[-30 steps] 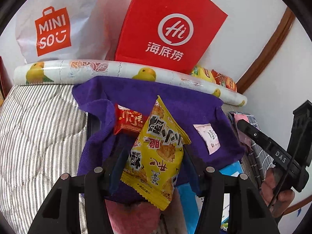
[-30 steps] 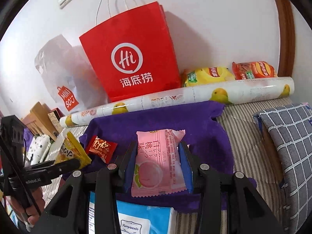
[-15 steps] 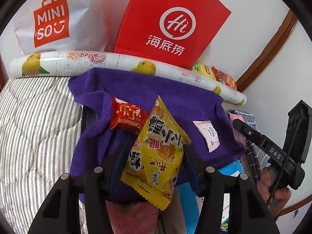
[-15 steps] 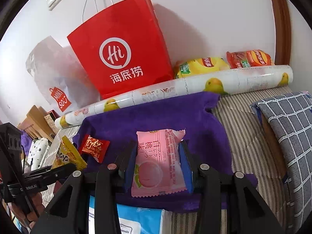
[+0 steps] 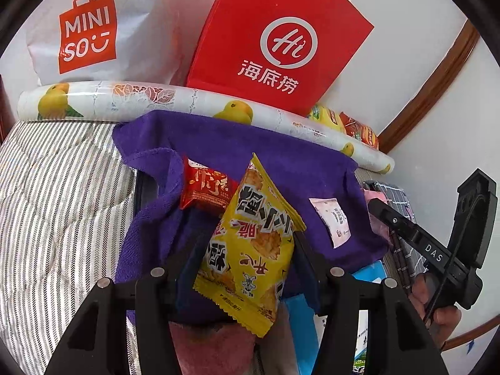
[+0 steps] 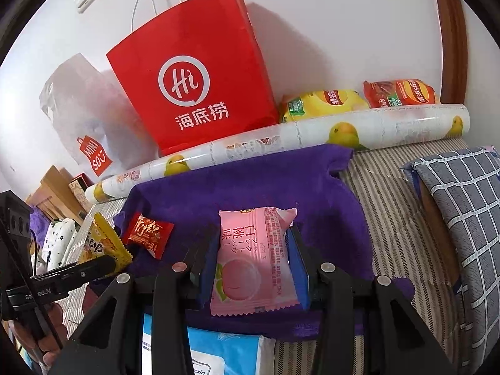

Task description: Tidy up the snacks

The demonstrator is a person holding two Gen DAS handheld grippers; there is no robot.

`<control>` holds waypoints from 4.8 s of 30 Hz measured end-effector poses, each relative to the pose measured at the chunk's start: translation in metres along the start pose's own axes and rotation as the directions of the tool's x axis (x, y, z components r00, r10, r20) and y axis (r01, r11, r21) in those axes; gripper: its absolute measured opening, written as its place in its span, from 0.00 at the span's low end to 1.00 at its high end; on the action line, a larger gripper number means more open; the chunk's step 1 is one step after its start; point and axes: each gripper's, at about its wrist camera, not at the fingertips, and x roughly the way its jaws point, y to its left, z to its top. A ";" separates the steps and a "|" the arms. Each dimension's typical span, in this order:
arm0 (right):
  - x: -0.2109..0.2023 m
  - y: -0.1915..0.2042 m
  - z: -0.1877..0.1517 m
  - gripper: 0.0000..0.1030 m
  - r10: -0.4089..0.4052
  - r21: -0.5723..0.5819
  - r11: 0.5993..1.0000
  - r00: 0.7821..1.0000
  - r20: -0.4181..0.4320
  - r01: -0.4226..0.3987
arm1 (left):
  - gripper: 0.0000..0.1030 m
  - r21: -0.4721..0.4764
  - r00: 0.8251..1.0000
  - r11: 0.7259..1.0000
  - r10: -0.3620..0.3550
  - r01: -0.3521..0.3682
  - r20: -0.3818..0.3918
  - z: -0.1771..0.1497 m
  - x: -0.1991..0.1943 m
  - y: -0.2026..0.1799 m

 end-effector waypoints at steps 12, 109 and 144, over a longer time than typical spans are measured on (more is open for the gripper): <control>0.002 -0.001 0.000 0.41 -0.007 0.000 1.000 1.000 -0.009 0.007 | 0.53 -0.006 1.000 1.000 0.003 -0.003 -0.003 0.000 0.001 0.000; -0.076 0.008 -0.031 0.66 -0.051 -0.035 0.998 0.995 0.082 0.054 | 0.79 -0.018 0.995 0.996 -0.090 0.091 0.035 0.004 -0.012 -0.002; -0.055 0.045 -0.153 0.65 0.088 -0.029 0.995 0.970 -0.227 -0.097 | 0.79 0.024 0.990 0.990 -0.136 0.136 0.039 -0.001 -0.024 -0.013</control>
